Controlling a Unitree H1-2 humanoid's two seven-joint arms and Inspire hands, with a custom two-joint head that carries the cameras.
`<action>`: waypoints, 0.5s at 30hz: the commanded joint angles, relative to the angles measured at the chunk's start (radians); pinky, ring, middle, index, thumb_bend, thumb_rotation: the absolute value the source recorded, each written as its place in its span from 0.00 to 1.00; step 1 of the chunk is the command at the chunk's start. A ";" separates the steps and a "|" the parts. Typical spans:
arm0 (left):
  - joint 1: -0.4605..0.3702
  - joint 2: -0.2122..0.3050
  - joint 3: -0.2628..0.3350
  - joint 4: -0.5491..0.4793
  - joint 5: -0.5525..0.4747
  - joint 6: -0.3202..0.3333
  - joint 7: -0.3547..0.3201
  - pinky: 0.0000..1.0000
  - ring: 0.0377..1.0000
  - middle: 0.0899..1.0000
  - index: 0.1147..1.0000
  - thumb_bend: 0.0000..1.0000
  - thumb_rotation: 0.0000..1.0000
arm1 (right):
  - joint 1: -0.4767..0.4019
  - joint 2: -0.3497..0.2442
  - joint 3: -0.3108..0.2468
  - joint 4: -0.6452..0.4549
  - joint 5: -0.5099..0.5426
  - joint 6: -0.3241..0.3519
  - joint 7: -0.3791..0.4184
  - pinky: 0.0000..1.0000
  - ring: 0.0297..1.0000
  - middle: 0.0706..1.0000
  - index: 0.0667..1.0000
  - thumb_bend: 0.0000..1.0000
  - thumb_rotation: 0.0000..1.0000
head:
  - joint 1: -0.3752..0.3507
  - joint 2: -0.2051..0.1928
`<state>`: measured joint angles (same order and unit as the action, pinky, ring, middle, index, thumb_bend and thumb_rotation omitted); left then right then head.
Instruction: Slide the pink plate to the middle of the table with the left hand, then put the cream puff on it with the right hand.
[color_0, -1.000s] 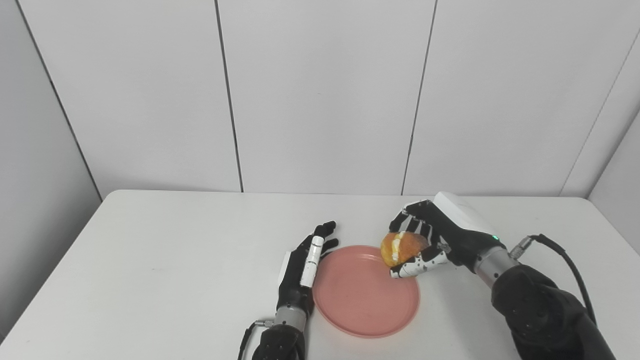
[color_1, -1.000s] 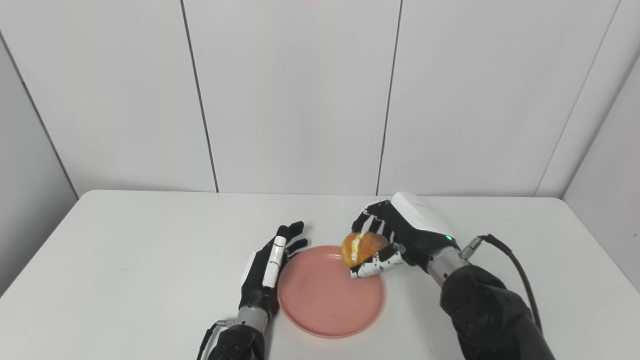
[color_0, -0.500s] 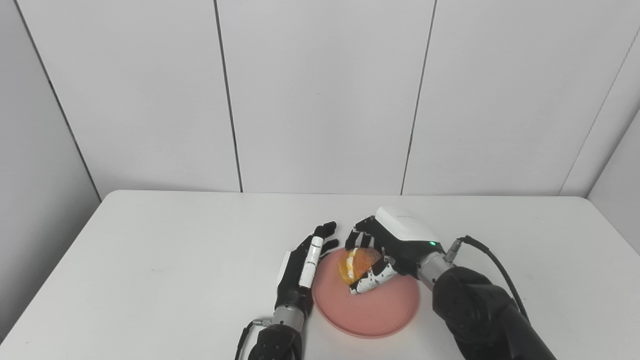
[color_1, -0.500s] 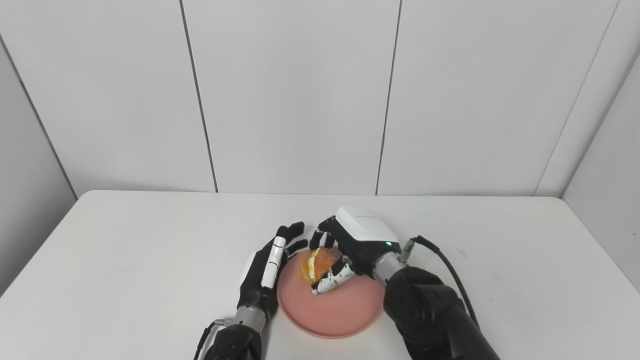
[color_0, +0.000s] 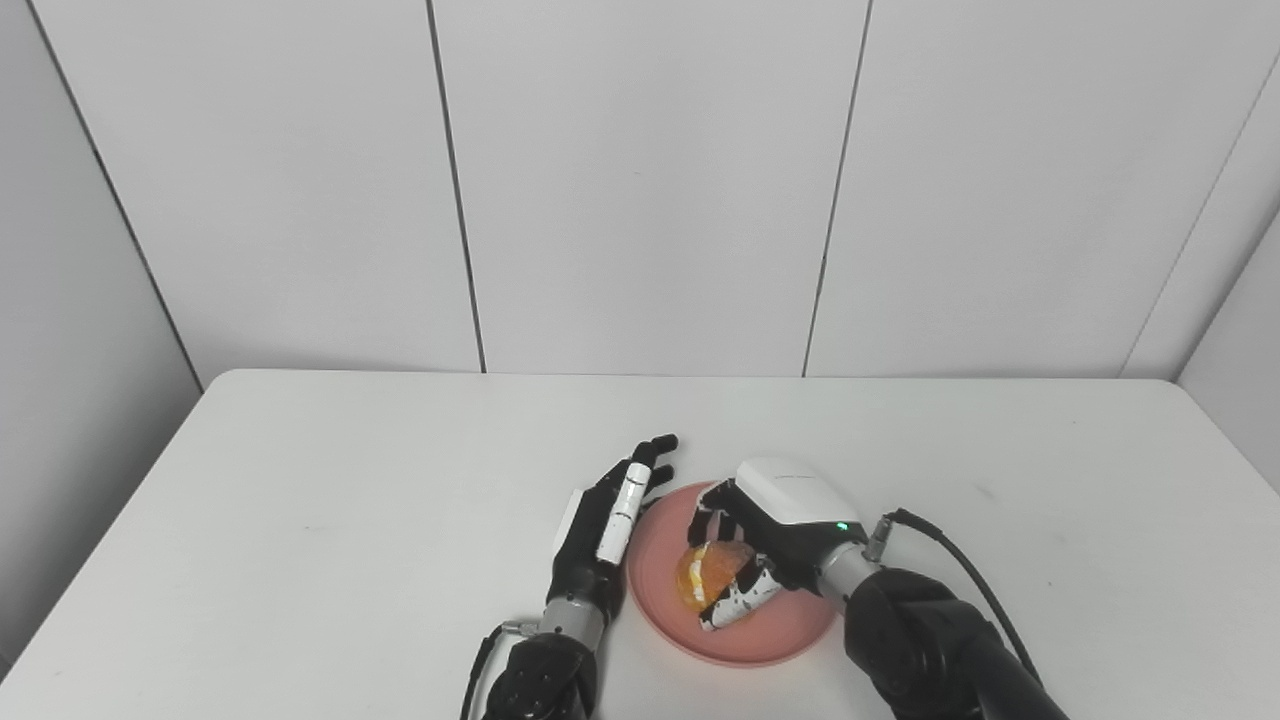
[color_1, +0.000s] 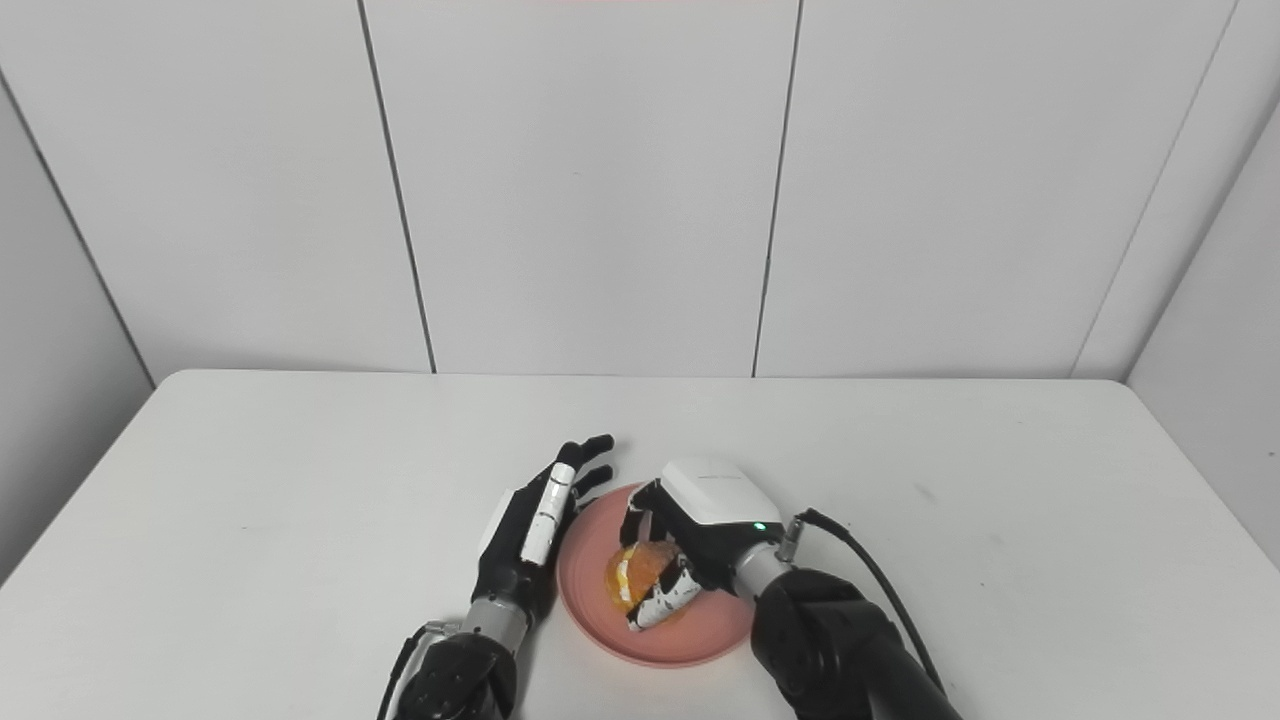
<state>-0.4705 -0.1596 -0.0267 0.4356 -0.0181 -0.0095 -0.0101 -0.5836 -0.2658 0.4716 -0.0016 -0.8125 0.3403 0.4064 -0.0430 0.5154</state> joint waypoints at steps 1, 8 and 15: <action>0.049 0.002 0.000 0.042 0.000 0.085 0.006 0.78 0.86 0.90 0.73 0.72 0.92 | -0.023 0.003 -0.017 -0.020 0.002 -0.039 -0.035 0.18 0.24 0.41 0.45 0.53 0.00 | 0.002 0.002; 0.051 0.000 -0.004 0.015 -0.004 0.109 0.005 0.78 0.86 0.88 0.75 0.72 0.94 | -0.023 -0.009 -0.017 -0.024 0.008 -0.028 -0.015 0.22 0.28 0.43 0.45 0.53 0.00 | 0.013 0.004; 0.056 -0.004 -0.003 -0.008 -0.010 0.137 0.004 0.78 0.87 0.87 0.75 0.73 0.94 | -0.023 -0.016 0.005 -0.028 -0.013 -0.023 0.003 0.46 0.59 0.64 0.55 0.73 0.15 | 0.009 0.007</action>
<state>-0.4613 -0.1597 -0.0323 0.3972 -0.0189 0.0450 -0.0099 -0.5772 -0.2768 0.4791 -0.0037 -0.8130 0.3404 0.4122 -0.0353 0.5215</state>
